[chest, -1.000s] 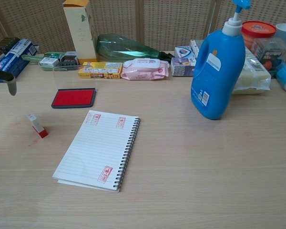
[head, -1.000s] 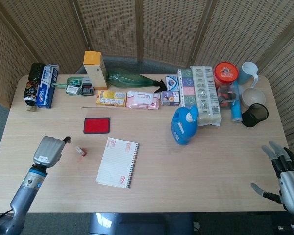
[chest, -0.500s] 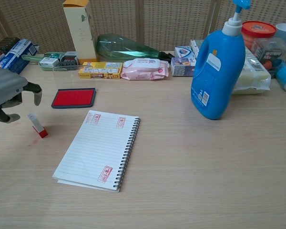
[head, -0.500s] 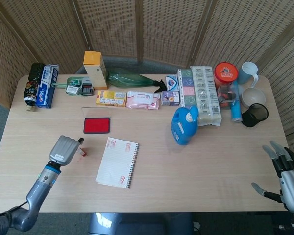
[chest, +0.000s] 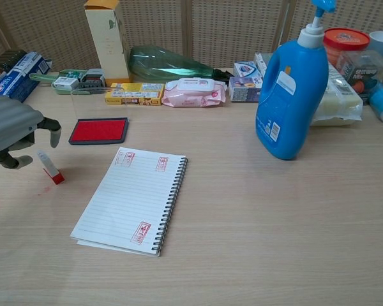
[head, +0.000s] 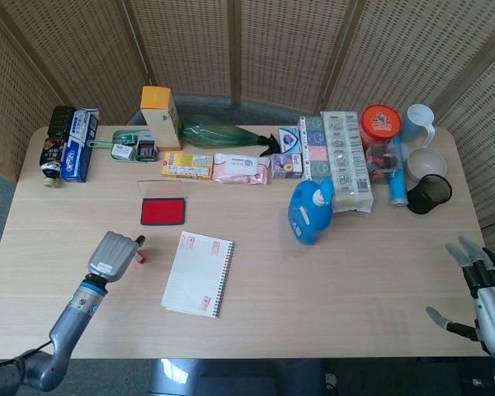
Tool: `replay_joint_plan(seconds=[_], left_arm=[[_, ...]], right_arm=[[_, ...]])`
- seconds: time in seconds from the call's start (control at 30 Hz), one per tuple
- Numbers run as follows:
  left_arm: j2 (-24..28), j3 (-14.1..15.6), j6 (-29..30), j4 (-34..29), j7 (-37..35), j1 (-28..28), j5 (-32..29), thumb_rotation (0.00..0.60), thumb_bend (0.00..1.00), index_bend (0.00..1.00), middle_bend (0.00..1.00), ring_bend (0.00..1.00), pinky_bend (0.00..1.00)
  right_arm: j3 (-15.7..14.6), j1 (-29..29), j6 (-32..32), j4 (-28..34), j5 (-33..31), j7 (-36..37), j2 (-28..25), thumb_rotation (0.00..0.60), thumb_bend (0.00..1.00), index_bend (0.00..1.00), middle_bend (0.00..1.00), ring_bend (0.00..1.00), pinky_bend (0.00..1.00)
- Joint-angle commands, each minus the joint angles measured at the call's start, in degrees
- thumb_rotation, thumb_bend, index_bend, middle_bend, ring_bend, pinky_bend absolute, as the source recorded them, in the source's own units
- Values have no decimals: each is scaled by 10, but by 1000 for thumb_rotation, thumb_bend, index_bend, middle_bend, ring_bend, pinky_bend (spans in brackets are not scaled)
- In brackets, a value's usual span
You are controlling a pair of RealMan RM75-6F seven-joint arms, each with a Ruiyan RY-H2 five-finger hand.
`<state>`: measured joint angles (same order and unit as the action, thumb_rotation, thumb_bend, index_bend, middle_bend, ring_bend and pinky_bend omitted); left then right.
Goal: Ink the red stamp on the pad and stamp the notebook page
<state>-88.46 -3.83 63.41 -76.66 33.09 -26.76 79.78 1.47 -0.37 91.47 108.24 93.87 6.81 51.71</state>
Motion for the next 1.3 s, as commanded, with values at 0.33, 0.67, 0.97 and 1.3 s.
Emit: replay_joint_plan(seconds=[0.33,0.67,0.97,1.3], left_arm=[[-22,-1,-10,18,13,-10,-19,600,299,433,1000,1000,1000],[-24,0,-12,17,25,-13,-32,600,306,460,1000,1000,1000],[-36,1,-19,32,32,-18,-45,600,311,467,1000,1000,1000],[-43,-1,-22,43,32,-24,-54,600,315,467,1000,1000,1000]], right_arm=[[0,0,-1,0,-2,2,-1,579,0,92,0,0,0],[1,0,0,0,-1,6,-3,580,0,92,0,0,0],[1,1,-2,0,-3,5,-3,580,0,92,0,0,0],[1,2,-3,-1,-3,8,-4,582,0,92,0,0,0]])
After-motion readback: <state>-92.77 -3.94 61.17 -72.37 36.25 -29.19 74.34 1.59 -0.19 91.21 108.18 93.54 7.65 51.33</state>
